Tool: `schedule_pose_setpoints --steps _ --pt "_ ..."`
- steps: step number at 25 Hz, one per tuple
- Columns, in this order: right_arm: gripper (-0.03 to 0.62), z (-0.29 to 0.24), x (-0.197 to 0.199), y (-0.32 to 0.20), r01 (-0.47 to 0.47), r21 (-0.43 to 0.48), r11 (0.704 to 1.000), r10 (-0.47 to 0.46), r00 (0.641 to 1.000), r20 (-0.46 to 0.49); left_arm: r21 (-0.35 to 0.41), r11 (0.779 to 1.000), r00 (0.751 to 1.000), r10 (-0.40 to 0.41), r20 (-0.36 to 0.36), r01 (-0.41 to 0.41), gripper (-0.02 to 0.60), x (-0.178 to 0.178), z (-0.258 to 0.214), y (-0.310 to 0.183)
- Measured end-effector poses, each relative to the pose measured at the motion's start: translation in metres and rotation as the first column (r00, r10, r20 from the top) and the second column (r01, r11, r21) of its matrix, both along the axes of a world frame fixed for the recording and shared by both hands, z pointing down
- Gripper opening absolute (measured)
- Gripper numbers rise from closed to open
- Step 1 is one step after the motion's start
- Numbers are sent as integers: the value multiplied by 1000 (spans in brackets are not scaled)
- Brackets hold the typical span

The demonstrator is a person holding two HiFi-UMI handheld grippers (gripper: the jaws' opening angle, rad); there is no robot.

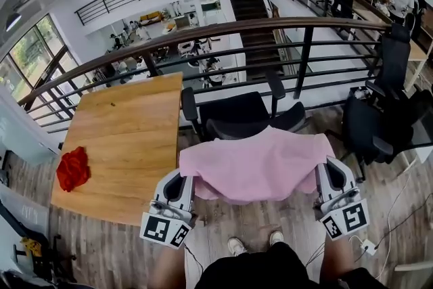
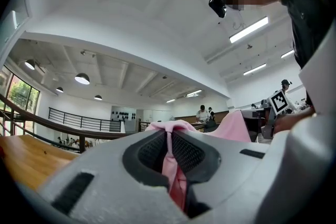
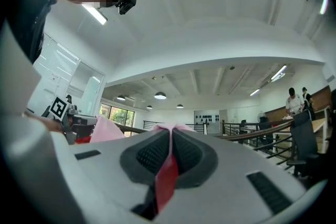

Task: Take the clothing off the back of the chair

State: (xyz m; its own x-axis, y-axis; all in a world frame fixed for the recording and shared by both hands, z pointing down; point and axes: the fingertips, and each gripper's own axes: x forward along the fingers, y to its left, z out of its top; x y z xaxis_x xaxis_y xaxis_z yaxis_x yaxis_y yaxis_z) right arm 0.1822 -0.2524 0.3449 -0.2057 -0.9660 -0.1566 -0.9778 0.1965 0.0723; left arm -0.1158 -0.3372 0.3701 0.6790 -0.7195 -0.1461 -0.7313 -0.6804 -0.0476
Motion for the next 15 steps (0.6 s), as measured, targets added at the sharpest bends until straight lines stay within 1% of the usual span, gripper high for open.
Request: schedule_pose_setpoints --steps 7,11,15 --pt "12 12 5 22 54 -14 998 -54 999 5 -45 999 1000 -12 15 13 29 16 20 27" --pt "12 31 14 34 107 -58 993 -107 994 11 -83 996 999 -21 27 23 29 37 41 45" --pt "12 51 25 49 143 -109 984 -141 990 22 -139 989 998 -39 40 44 29 57 66 68"
